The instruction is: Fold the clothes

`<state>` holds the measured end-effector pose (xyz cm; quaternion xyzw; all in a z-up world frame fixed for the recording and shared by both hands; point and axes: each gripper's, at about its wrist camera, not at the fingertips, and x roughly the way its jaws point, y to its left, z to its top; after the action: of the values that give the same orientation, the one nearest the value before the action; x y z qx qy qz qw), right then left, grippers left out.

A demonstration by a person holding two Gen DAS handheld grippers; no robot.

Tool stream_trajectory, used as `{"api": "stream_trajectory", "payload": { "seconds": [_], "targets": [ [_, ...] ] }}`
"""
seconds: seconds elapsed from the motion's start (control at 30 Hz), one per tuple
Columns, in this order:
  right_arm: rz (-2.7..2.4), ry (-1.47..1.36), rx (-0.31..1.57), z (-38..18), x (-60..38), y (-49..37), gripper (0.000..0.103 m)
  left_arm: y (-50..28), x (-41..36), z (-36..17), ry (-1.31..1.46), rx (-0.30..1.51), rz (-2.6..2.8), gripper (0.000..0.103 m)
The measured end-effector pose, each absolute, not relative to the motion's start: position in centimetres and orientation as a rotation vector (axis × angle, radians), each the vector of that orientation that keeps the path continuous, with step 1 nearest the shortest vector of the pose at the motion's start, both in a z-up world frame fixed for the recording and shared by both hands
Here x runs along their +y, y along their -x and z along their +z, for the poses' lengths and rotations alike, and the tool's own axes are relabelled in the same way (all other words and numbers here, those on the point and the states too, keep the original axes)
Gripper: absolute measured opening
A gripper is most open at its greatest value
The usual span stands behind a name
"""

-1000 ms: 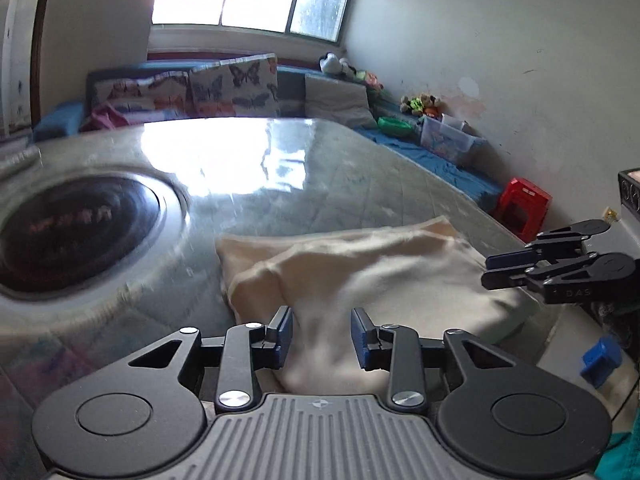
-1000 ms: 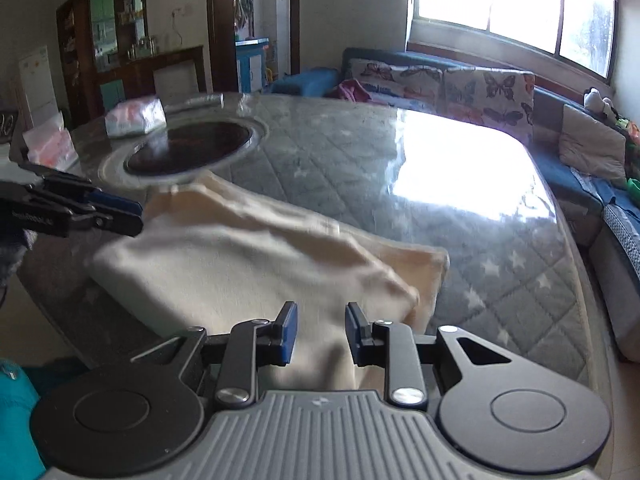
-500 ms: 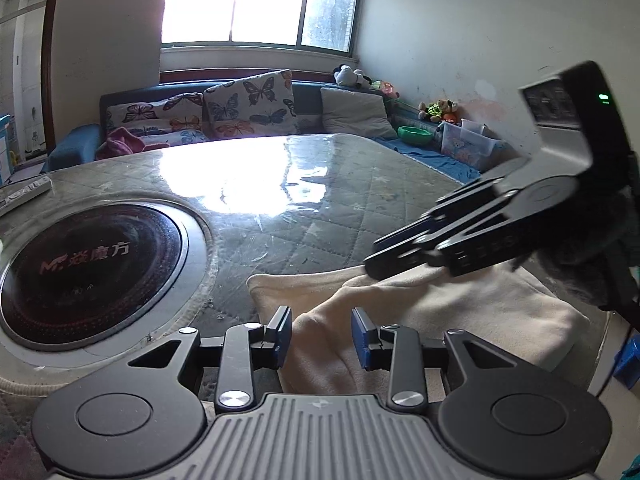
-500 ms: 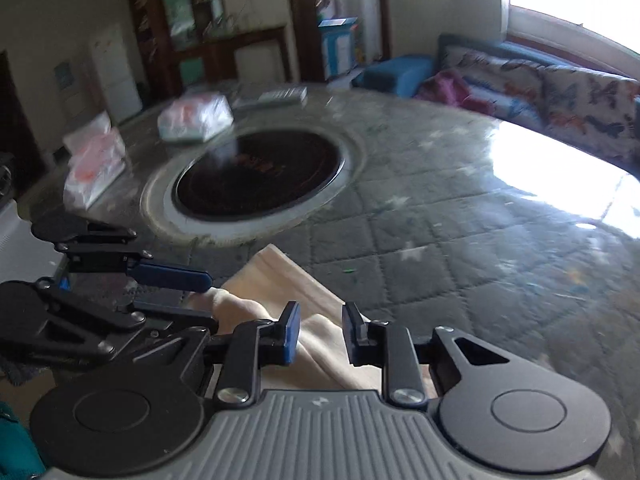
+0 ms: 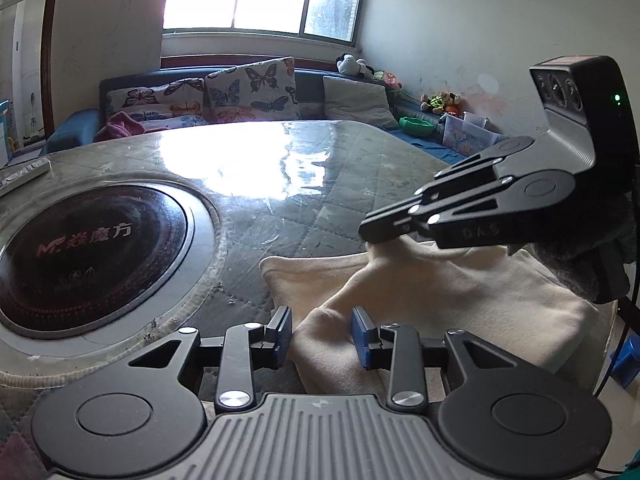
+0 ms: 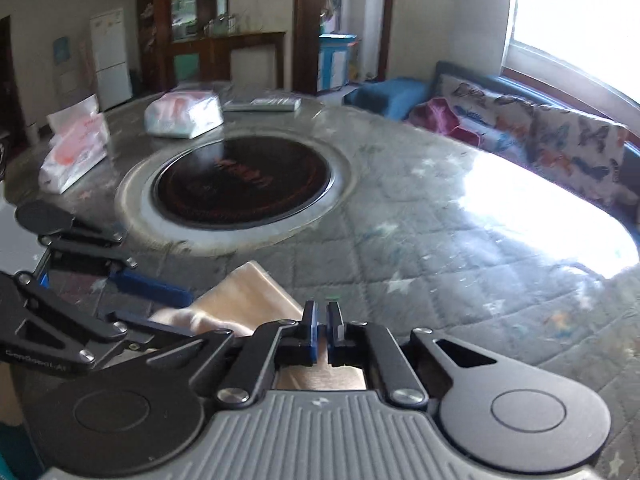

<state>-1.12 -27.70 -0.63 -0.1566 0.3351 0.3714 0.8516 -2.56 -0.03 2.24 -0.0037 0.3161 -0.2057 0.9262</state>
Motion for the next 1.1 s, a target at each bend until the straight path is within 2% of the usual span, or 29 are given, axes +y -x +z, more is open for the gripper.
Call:
{"api": "stream_trajectory", "payload": {
  "seconds": [0.4, 0.6, 0.77, 1.0, 1.1],
  "targets": [
    [0.7, 0.289, 0.693, -1.1, -29.0, 0.2, 0.001, 1.8, -0.2, 2.2, 0.0, 0.682, -0.389, 0.035],
    [0.764, 0.248, 0.703, 0.2, -30.5, 2.7, 0.005, 1.6, -0.2, 2.3, 0.001, 0.684, -0.385, 0.035],
    [0.771, 0.253, 0.733, -1.3, -29.9, 3.4, 0.007, 1.5, -0.1, 2.5, -0.001, 0.687, -0.382, 0.035],
    [0.679, 0.275, 0.646, -3.2, -28.7, 3.5, 0.009, 1.7, -0.1, 3.1, -0.023, 0.665, -0.357, 0.033],
    [0.668, 0.231, 0.64, -2.6, -29.7, 3.3, 0.013, 2.0, -0.3, 4.5, -0.018, 0.62, -0.381, 0.033]
  ]
}}
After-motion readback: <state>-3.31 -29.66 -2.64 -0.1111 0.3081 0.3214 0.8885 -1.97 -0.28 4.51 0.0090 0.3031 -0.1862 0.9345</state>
